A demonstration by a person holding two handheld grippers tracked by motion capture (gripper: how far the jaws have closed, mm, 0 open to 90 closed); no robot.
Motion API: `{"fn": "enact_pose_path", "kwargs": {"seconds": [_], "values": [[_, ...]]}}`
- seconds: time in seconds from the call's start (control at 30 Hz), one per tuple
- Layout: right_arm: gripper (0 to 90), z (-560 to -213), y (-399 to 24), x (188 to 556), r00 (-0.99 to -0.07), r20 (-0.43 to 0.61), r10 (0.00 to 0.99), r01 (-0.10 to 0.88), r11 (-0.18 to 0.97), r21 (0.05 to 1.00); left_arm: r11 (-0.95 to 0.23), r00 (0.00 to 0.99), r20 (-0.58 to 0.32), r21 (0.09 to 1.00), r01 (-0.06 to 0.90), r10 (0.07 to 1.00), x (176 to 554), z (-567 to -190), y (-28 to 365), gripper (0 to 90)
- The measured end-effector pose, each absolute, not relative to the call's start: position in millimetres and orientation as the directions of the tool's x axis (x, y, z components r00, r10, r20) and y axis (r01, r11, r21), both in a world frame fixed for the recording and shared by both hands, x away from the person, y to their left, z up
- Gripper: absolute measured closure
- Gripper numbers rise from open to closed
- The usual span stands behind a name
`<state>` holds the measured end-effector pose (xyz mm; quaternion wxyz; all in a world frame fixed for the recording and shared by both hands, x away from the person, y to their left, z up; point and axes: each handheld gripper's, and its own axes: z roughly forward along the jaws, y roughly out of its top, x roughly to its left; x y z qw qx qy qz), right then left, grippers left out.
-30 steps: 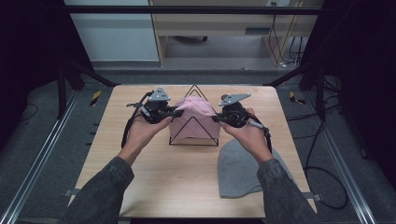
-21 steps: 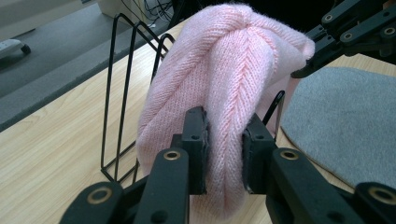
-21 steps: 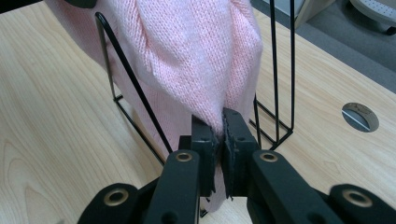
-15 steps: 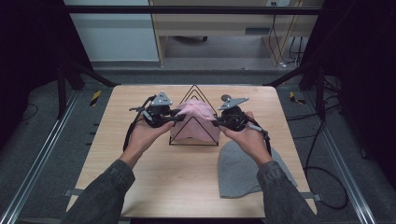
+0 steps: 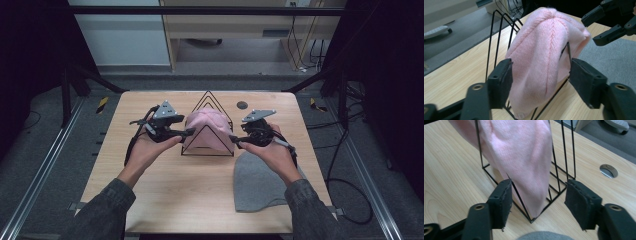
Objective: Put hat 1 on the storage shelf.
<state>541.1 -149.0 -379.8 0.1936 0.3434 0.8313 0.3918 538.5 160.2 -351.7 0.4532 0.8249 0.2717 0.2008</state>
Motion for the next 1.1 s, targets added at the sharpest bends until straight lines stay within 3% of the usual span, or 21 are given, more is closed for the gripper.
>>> {"fn": "enact_pose_path", "kwargs": {"seconds": [0.3, 0.43, 0.63, 0.67, 0.7, 0.77, 1.1], "values": [[22.2, -383, -173, 536, -0.643, -0.060, 0.764, 0.440, 0.432, 0.787, -0.441, 0.749, 0.094, 0.853, 0.279, 0.655, 521, -364, 168, 14.1], [19.7, -385, -185, 534, -0.635, -0.054, 0.771, 0.447, 0.423, 0.788, -0.437, 0.751, 0.081, 0.851, 0.290, 0.655, 514, -374, 174, 10.9], [34.3, -401, -213, 533, -0.597, -0.030, 0.802, 0.508, 0.407, 0.759, -0.438, 0.740, 0.064, 0.839, 0.324, 0.669, 505, -402, 185, 9.3], [41.5, -409, -221, 535, -0.588, -0.030, 0.809, 0.534, 0.416, 0.737, -0.419, 0.732, 0.040, 0.841, 0.343, 0.681, 503, -413, 191, 9.3], [41.5, -409, -221, 535, -0.588, -0.030, 0.809, 0.534, 0.416, 0.737, -0.419, 0.732, 0.040, 0.841, 0.343, 0.681, 503, -413, 191, 9.3], [50.4, -420, -231, 539, -0.577, -0.031, 0.816, 0.570, 0.430, 0.700, -0.421, 0.723, 0.029, 0.829, 0.369, 0.691, 502, -426, 199, 9.7], [54.5, -447, -258, 549, -0.513, 0.008, 0.858, 0.670, 0.395, 0.628, -0.437, 0.695, 0.026, 0.795, 0.421, 0.719, 498, -443, 216, 9.9]]}}
